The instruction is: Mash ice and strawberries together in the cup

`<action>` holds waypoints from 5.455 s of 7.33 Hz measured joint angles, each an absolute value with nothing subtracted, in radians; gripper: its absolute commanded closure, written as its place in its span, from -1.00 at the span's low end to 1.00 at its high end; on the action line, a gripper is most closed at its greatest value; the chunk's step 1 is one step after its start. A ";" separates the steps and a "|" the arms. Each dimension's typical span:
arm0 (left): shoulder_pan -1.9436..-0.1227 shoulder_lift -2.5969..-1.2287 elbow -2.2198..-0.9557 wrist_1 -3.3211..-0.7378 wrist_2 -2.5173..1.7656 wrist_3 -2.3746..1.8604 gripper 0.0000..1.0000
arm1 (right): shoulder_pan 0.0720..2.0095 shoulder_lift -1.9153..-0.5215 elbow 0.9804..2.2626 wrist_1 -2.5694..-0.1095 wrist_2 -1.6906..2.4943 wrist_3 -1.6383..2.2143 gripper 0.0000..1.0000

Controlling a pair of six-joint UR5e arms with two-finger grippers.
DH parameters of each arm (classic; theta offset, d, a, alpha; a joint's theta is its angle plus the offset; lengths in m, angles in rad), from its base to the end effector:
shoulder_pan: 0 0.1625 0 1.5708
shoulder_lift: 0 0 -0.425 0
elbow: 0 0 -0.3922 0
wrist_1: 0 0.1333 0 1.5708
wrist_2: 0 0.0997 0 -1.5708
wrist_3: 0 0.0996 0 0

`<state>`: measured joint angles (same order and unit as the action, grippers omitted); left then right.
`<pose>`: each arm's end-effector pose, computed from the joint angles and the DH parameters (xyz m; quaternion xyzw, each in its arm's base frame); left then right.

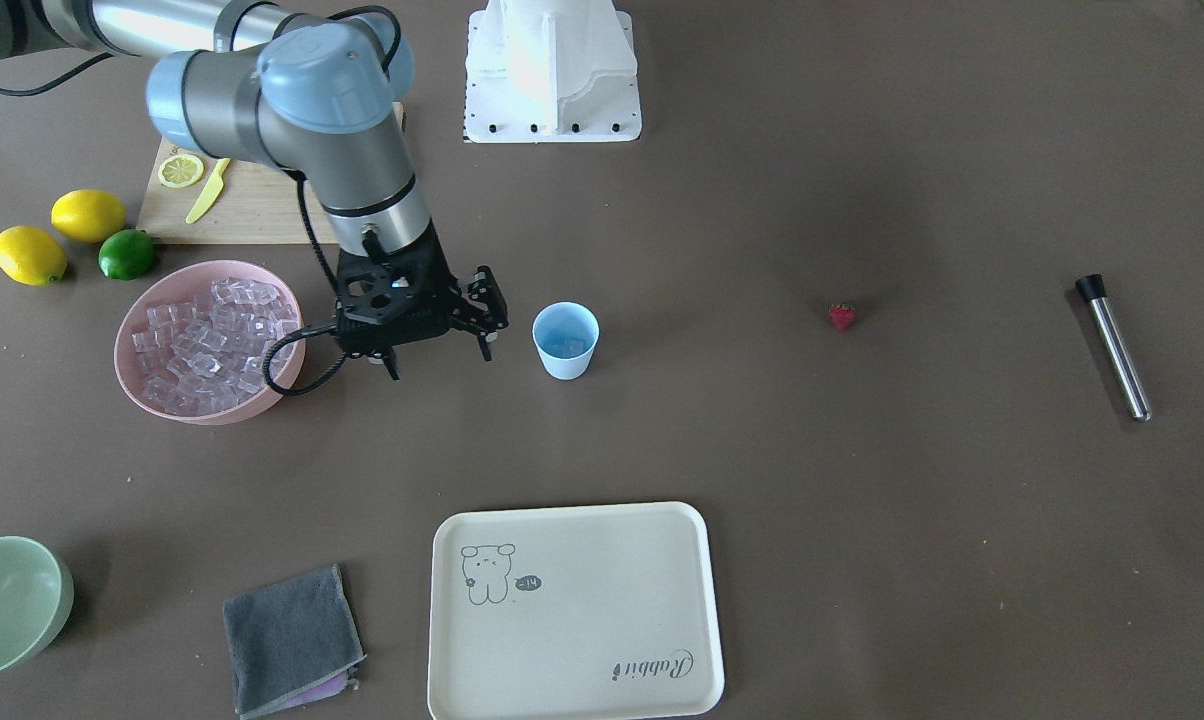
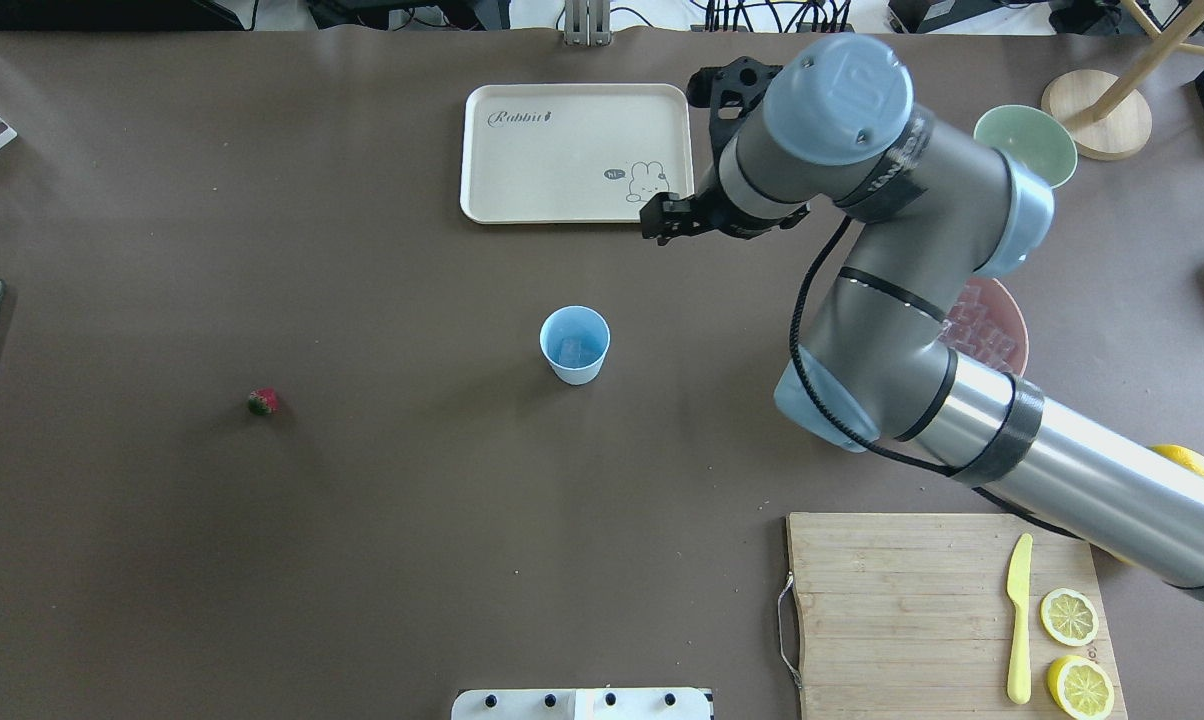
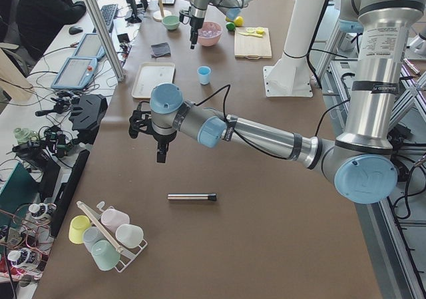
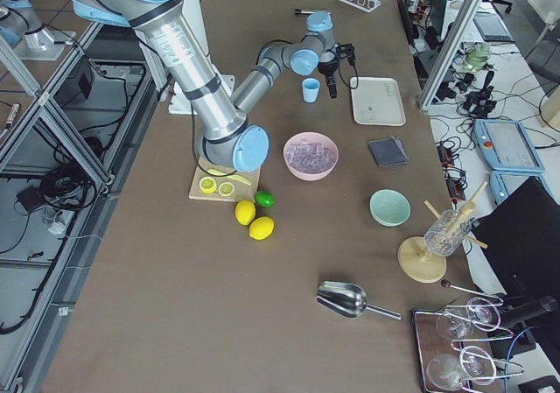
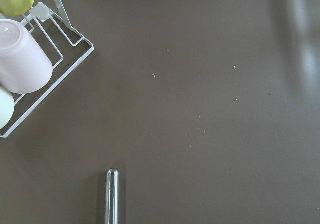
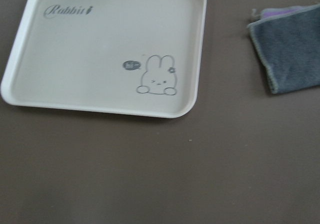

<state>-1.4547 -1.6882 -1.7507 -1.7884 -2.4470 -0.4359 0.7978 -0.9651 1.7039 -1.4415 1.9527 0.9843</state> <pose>0.0065 -0.5459 0.4761 0.1101 0.4575 -0.0328 0.8817 -0.3968 -0.5445 0.2314 0.1309 -0.4278 0.0146 0.8942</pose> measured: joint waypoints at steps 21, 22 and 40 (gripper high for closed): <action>-0.762 -1.837 -1.664 -1.984 -2.072 -0.924 -0.95 | 1.586 -1.818 1.737 -1.341 2.311 0.095 -0.99; -0.746 -1.835 -1.664 -1.985 -2.063 -0.931 -0.94 | 1.586 -1.824 1.737 -1.340 2.311 0.088 -0.99; -0.680 -1.997 -1.781 -1.832 -2.009 -1.161 0.43 | 1.589 -1.863 1.746 -1.335 2.327 0.057 -0.99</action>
<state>-0.6803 -1.9971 -1.7812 -1.8318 -2.0094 -1.1614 1.5887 -1.8631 1.7456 -1.3348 2.3274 0.0568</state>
